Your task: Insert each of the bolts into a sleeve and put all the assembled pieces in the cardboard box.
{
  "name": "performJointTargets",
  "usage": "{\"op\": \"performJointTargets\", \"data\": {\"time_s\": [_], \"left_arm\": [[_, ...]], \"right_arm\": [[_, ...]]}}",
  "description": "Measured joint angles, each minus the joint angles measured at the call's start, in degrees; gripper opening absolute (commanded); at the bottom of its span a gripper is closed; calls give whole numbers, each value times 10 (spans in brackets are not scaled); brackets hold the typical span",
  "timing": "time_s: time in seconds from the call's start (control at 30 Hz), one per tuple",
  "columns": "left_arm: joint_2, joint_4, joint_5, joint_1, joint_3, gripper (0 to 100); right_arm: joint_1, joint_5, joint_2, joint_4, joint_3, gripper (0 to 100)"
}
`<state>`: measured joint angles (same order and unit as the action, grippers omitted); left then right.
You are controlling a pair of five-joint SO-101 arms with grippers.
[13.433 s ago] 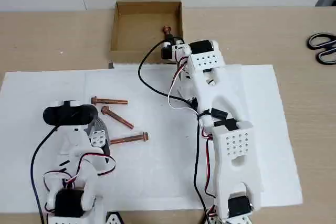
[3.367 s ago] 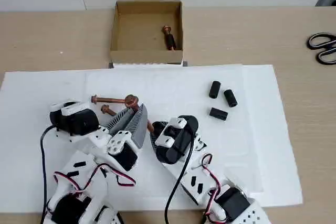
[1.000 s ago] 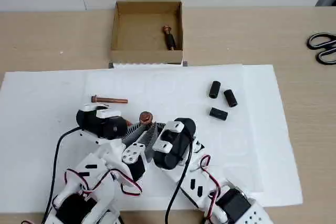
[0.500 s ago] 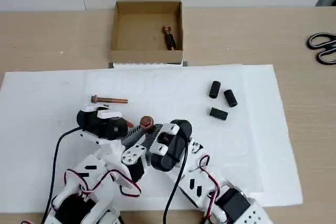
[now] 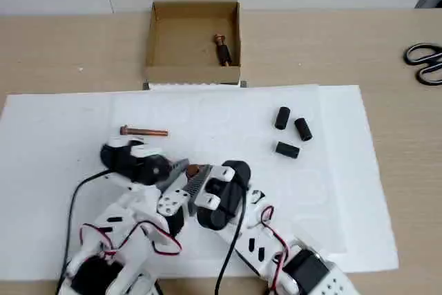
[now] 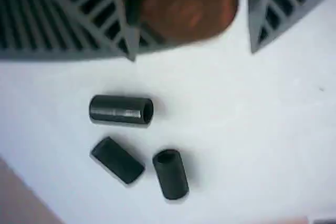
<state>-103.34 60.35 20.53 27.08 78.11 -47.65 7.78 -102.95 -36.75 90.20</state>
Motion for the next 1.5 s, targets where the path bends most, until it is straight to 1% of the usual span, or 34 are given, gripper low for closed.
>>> {"op": "performJointTargets", "data": {"time_s": [0.27, 0.4, 0.47, 0.53, 0.67, 0.8, 0.93, 1.1, 1.2, 1.27, 1.33, 1.5], "left_arm": [[0, 0, -5, -7, -12, 133], [0, 0, -5, -7, -38, 128], [0, 0, -5, -7, -56, 88], [0, 0, -5, -11, -70, 6], [0, 0, -5, -16, -84, 6], [0, 0, -5, -65, -84, 7], [0, 0, -7, -146, -79, 7], [0, 0, -7, -229, -39, 7], [0, 0, -7, -274, 0, 7], [0, 0, -7, -295, 23, 7], [0, 0, -7, -310, 42, 7], [0, 0, -30, -316, 64, 7]], "right_arm": [[0, 0, -1, 0, -1, 2], [0, 0, -1, 0, -1, 2], [0, 0, -1, 0, -1, 2], [0, 0, -1, 0, -1, 2], [14, 0, -1, 0, -1, 2], [66, 0, -1, 0, -1, 2], [127, 0, -1, 0, -1, 2], [207, -47, -1, -4, -1, 2], [236, -69, -1, -38, -1, 2], [254, -84, 0, -58, -4, 2], [257, -91, 2, -71, -24, 2], [265, -98, 73, -111, -111, 2]]}}
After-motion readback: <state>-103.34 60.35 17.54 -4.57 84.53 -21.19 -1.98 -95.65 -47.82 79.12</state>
